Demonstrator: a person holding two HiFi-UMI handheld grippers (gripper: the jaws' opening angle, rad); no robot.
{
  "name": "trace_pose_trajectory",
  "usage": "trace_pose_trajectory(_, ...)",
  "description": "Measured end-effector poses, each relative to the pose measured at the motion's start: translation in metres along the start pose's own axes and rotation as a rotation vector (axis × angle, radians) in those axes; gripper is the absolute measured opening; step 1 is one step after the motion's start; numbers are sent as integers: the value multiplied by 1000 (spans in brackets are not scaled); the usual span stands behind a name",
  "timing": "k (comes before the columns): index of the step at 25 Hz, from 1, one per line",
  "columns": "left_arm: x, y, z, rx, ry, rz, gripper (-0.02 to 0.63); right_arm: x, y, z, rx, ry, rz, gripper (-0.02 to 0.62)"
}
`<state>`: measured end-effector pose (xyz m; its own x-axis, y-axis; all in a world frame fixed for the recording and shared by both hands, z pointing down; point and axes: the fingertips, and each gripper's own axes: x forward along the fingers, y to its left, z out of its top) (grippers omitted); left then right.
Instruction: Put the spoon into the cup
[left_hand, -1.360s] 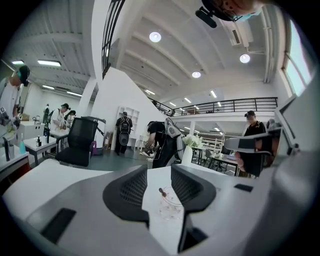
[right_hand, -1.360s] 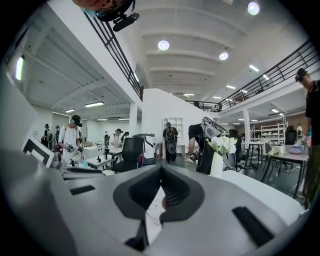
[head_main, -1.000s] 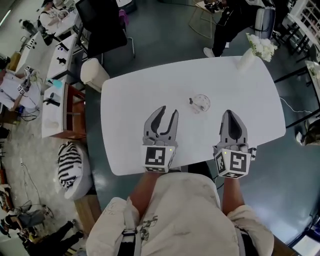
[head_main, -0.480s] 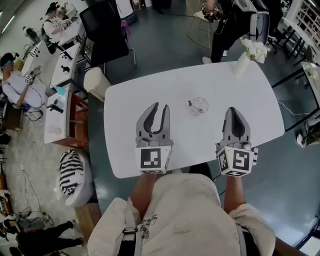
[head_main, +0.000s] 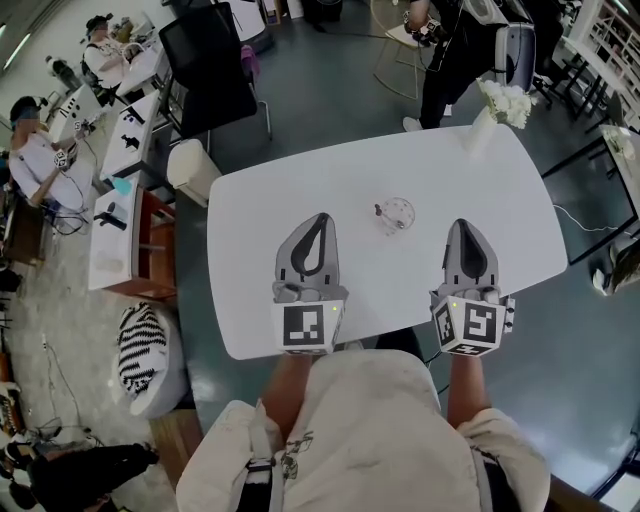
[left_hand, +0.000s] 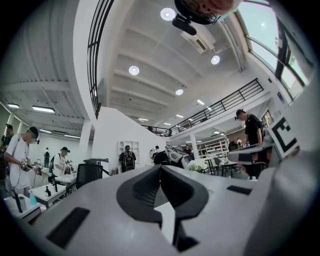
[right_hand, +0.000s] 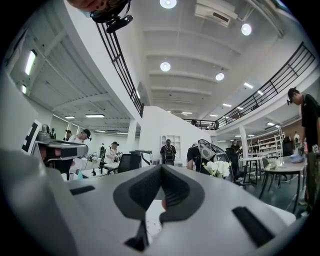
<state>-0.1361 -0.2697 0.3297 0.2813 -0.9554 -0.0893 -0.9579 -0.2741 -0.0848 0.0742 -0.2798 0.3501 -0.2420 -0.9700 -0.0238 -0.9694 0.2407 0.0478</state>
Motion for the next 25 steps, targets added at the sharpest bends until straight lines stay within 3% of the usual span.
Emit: trace_pose_trajectory(25,21,-30,-2,-18,-8,-69,8,-7,-28,5,-40,-2,-57,-12)
